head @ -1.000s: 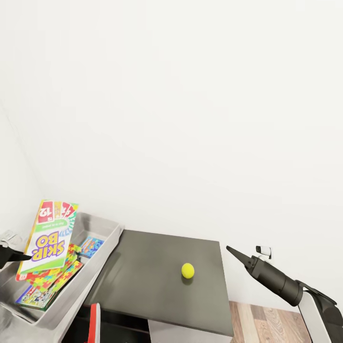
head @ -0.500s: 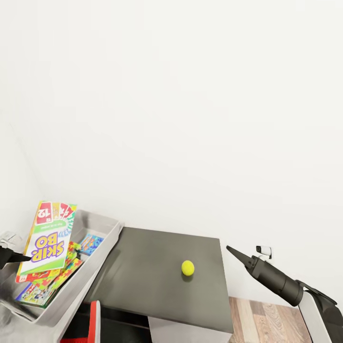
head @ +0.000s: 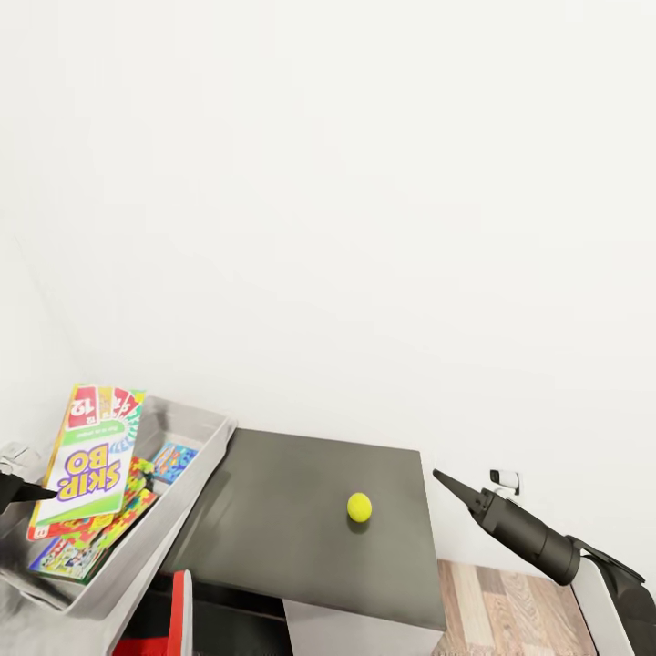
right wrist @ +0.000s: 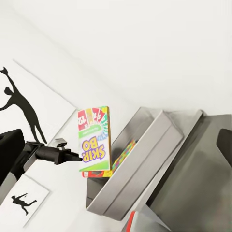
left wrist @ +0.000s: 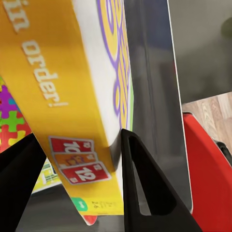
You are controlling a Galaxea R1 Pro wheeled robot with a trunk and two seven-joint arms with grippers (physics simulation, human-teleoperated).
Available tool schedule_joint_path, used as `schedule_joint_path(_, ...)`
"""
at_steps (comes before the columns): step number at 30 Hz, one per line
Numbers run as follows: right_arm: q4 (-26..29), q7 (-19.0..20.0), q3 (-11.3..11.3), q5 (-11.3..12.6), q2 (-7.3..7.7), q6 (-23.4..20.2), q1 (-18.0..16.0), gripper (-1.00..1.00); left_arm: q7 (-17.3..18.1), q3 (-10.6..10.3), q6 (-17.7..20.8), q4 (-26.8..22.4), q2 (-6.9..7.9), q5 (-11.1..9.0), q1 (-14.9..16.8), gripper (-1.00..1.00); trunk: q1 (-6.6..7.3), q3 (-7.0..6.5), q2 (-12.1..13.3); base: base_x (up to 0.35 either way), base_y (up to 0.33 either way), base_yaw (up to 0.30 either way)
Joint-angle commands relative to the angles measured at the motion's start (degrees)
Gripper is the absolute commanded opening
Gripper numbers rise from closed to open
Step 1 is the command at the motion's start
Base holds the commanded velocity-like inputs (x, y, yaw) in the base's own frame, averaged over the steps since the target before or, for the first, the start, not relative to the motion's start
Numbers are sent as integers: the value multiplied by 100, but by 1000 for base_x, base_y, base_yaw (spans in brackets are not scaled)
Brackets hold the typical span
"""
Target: Put all the toys in the child's room - the three board games (two on the bed and one on the table), the two jigsaw puzzles on the table, and the tennis ball on the table - inside the toy box on the table in the child's room.
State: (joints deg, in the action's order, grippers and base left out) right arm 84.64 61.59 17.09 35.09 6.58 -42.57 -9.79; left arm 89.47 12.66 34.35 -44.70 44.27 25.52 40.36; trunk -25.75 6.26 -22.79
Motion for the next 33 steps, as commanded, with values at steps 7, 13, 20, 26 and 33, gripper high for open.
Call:
schedule_joint_path(7,-4,1,-3,7,-6,-27,-5,100,53,12,39,-37,34,83,166,-100,-3,78,-13,0,0,0)
schedule_joint_path(13,-1,2,-1,3,0,-24,-3,100,53,9,21,15,60,135,523,-100,-3,134,-13,0,0,0)
schedule_joint_path(20,-1,3,0,6,6,-31,-4,100,53,5,-4,22,57,147,573,-100,-3,198,-13,0,0,0)
schedule_joint_path(26,0,3,1,14,10,-32,-4,100,53,-3,-73,22,56,154,577,-100,-3,254,-13,0,0,0)
schedule_joint_path(33,3,3,-1,15,10,-32,-5,100,53,-9,-233,22,62,163,579,-100,-3,319,-13,0,0,0)
